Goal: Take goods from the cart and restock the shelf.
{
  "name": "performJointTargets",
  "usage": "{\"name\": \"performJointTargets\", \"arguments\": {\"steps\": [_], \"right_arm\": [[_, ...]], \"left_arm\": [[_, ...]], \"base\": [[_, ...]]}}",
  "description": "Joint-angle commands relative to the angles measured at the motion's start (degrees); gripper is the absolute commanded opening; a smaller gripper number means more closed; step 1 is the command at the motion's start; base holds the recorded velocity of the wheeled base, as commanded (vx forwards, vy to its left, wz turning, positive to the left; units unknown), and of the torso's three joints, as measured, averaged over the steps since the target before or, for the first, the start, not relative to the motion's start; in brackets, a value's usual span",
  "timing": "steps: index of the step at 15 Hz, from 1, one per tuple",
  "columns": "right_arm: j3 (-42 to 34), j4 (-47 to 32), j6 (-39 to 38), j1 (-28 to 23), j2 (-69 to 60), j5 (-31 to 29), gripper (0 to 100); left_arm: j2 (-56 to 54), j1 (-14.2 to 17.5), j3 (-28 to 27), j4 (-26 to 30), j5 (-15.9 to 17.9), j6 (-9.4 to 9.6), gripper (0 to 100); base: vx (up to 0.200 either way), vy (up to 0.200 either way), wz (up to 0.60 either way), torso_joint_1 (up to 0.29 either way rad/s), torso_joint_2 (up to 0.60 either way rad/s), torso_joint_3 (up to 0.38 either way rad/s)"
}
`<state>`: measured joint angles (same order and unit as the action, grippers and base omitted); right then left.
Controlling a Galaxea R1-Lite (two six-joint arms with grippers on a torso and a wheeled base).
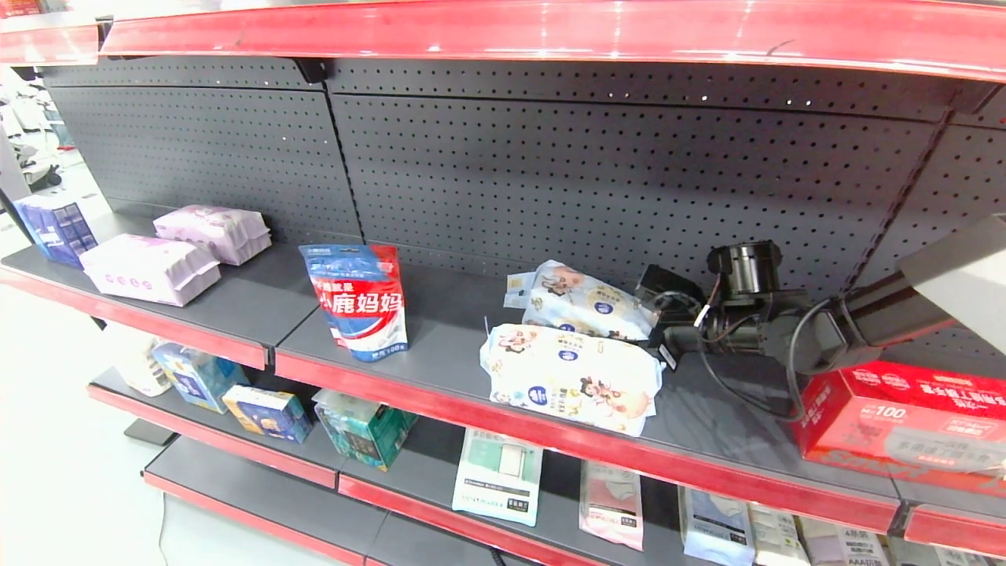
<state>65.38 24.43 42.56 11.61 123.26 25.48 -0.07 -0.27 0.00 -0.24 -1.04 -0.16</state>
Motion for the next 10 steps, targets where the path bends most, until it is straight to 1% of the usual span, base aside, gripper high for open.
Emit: {"name": "performJointTargets", "arguments": {"steps": [1,7,8,10], "right_arm": [[0.5,0.0,0.0,0.6,0.4,-0.9,0],[0.5,0.1,0.1,0.7,0.7,-1.5,0],[0.5,0.1,-0.1,0.7,0.7,-2.0,100],[0.6,0.2,-0.2,0.5,0.6,-2.0,100]], "left_arm": [[0.1,0.0,0.0,0.0,0.0,-0.02,100],[0.1,0.0,0.0,0.0,0.0,-0.02,100],[0.1,0.0,0.0,0.0,0.0,-0.02,100],[0.1,0.0,0.0,0.0,0.0,-0.02,100]], "base": [[0.0,0.0,0.0,0.0,0.0,0.0],[0.0,0.0,0.0,0.0,0.0,0.0],[0.0,0.0,0.0,0.0,0.0,0.0],[0.0,0.0,0.0,0.0,0.0,0.0]]}}
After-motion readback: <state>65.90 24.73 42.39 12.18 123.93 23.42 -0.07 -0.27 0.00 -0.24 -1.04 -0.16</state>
